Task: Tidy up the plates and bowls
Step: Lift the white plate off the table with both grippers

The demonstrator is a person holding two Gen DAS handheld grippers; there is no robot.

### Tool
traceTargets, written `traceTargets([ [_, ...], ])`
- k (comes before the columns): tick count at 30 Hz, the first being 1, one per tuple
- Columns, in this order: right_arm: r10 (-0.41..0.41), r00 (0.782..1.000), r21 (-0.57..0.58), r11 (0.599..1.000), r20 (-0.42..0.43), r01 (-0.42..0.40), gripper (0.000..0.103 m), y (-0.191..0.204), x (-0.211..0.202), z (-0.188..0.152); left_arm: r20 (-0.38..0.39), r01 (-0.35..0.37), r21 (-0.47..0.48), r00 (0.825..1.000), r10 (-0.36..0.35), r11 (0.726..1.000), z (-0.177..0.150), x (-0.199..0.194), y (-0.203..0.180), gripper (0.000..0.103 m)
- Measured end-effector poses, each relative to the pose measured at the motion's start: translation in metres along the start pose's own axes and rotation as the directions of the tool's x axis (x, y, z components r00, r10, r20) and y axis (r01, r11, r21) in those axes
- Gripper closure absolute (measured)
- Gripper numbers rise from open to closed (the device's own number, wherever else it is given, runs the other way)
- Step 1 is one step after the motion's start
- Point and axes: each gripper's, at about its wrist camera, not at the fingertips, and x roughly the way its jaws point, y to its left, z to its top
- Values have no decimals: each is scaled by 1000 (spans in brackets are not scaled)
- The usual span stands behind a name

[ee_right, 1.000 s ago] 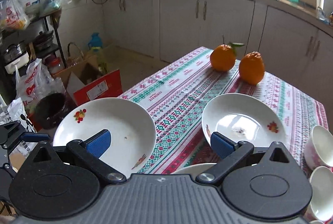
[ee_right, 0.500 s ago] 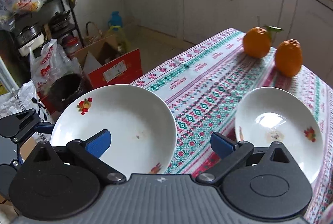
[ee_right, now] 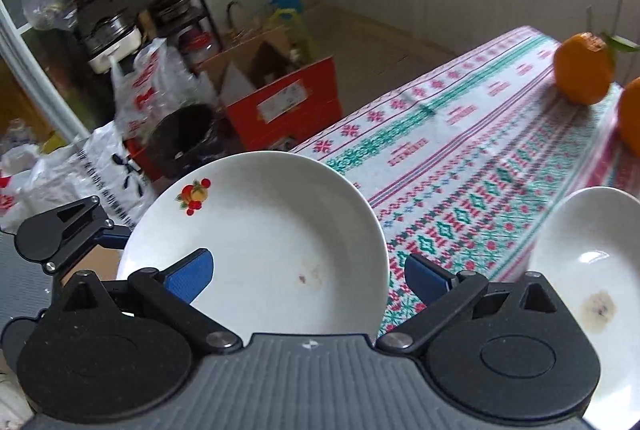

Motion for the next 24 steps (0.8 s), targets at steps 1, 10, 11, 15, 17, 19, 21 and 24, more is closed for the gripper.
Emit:
traceTargets([
  [1,12,1000,3,1000,-8,-12,1,-3,1,3,1,1,1,1000,-1,1000,0,0,0,0],
  [10,90,992,-5,996,-93,-91,27,-19,21,22,3,14,7,1000,-14,1000,-1,1,2,1],
  [11,103,990,-5,995,-97,-104,29,-19,22,22,3,16,9,1000,-16,1000,-1,1,2,1],
  [15,126,986,-4,992,-107,-127,32,-23,24,22,2,19,7,1000,-19,1000,-1,0,3,1],
  [17,140,984,6,990,-111,-140,33,-26,26,23,1,20,14,1000,-20,1000,-1,-1,3,1],
  [19,162,981,23,987,-109,-161,33,-30,27,24,-4,23,19,1000,-23,1000,1,0,4,1],
  [21,180,978,33,984,-107,-177,33,-32,28,24,-6,24,26,1000,-24,999,1,-1,4,1],
  [24,197,975,45,980,-106,-193,33,-34,29,25,-9,26,30,1000,-26,999,2,-1,3,1],
])
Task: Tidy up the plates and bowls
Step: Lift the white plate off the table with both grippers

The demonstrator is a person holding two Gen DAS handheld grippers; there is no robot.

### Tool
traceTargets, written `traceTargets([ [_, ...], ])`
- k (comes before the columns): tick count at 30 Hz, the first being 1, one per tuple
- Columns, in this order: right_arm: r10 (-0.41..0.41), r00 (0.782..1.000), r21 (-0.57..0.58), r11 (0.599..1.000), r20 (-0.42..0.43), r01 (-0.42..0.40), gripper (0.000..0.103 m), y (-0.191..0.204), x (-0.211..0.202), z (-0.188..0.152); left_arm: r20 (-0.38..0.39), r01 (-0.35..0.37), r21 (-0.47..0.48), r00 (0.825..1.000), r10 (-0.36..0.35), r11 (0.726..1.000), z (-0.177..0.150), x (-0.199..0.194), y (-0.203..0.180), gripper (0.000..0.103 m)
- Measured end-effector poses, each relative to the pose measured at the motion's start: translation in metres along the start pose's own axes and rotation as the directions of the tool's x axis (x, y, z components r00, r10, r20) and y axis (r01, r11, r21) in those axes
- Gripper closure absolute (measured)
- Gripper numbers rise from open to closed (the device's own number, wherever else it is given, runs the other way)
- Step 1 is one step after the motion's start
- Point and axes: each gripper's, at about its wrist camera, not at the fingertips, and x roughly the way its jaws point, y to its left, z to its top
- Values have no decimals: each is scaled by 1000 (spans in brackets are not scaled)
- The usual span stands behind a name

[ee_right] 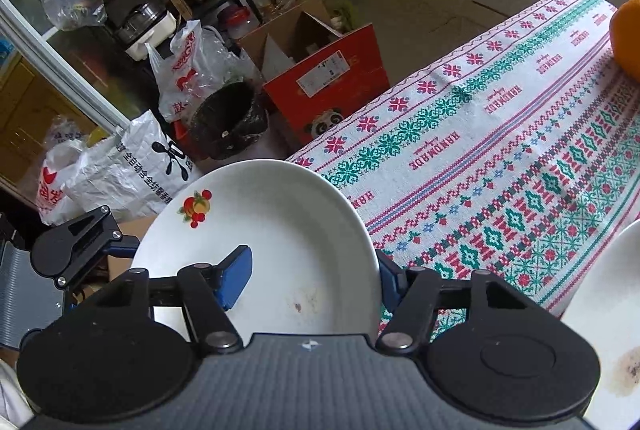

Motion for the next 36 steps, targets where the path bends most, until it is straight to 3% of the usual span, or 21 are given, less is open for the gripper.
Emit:
traceTargets([
  [15,-11,1000,15,1000,26,11,33,-5,-7,7,-6,-3,13,1000,3,1000,9,7,6,2],
  [36,-93,991,70,994,96,86,33,-53,-17,32,1,17,50,1000,-17,999,48,47,19,2],
])
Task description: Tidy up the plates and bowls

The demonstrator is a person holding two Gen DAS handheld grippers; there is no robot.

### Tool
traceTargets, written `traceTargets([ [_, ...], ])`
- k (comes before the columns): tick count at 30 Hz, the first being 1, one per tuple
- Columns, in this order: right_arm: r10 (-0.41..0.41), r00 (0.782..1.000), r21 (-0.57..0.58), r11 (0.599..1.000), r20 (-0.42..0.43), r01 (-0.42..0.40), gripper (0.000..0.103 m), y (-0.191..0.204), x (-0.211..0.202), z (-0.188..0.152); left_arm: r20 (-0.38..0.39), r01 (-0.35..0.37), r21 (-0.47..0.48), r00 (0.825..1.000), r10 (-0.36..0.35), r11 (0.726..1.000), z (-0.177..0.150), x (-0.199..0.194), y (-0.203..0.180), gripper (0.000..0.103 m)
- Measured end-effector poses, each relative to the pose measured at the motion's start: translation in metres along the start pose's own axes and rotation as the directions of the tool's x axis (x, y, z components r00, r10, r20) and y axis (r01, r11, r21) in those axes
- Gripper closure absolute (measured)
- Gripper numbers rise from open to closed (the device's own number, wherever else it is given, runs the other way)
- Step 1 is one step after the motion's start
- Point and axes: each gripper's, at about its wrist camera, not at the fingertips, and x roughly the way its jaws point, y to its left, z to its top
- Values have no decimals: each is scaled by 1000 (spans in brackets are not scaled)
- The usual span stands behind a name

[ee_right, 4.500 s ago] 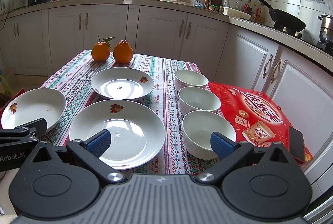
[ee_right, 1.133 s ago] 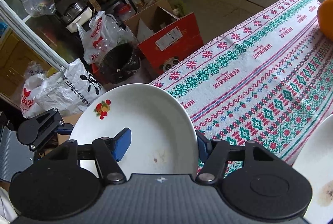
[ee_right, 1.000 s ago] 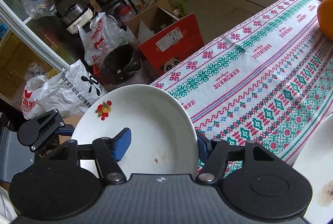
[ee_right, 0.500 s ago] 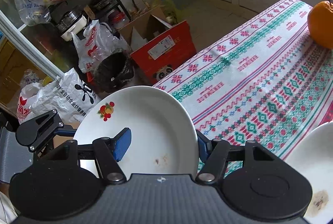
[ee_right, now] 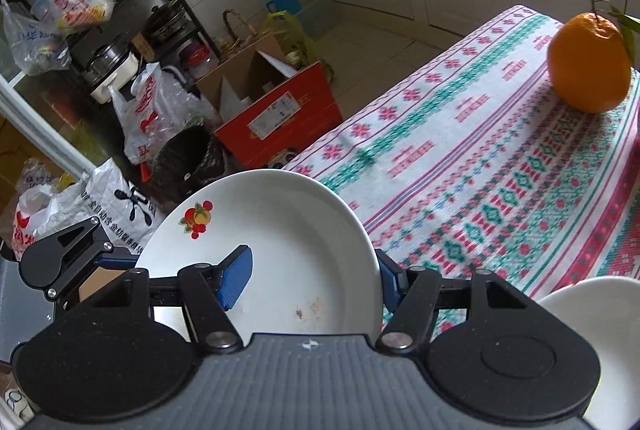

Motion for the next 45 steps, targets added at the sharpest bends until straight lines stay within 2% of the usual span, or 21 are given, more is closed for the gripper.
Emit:
traceTargets([
  [10,-14,1000,32,999,23,13,33,-17,4,5,3,-13,19,1000,12,1000,8,11,1,2],
  [19,-25,999,21,999,27,25,32,-16,4,6,3,-19,33,1000,19,999,6,11,0,2],
  [22,-19,999,19,1000,26,19,25,-14,5,5,6,-22,35,1000,22,999,6,11,-1,2],
  [24,-19,999,13,1000,29,18,11,-10,4,5,7,-21,33,1000,21,999,6,10,-1,2],
  [26,-37,999,-6,999,36,37,3,-5,1,5,7,-19,23,1000,19,1000,5,8,1,1],
  [31,-78,995,-35,996,58,80,0,7,-14,2,4,-23,6,1000,23,1000,-1,-3,0,1],
  [38,-116,987,-33,992,110,121,0,29,-53,-21,13,-1,-12,1000,2,1000,-10,-25,-12,1],
  [45,-166,973,0,986,158,168,0,53,-91,-64,39,5,-15,999,-4,1000,-12,-42,-33,1],
])
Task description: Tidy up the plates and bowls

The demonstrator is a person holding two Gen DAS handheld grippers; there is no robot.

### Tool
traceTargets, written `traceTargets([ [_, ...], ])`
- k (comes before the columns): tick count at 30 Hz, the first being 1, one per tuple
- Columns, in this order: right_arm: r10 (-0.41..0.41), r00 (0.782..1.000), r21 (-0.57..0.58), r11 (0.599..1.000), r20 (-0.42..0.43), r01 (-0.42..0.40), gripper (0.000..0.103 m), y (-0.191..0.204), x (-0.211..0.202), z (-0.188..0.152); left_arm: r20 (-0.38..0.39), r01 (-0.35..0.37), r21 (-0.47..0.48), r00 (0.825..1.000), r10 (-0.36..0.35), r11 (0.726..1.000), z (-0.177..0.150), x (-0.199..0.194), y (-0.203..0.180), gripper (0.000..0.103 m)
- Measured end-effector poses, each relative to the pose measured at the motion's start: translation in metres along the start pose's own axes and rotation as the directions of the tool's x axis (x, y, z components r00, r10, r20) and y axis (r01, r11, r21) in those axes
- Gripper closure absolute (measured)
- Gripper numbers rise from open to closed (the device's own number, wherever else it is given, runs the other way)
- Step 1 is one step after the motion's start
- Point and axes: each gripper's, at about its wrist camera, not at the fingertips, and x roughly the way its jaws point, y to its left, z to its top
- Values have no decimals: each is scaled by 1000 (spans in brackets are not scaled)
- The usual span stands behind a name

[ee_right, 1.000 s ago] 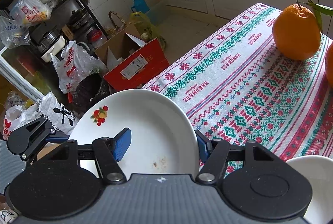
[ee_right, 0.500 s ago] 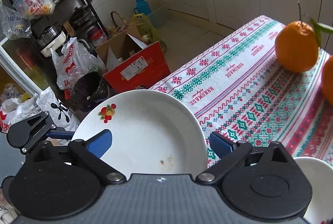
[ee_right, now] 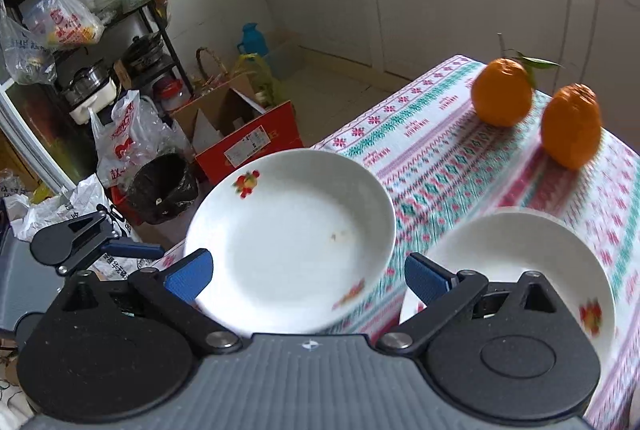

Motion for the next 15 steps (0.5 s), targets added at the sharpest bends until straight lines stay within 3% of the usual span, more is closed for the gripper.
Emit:
traceTargets([
  [15,-131,990,127,984,53,124,0,21,-61,-96,18,33,43,999,-34,999,-13,-13,-46,1],
])
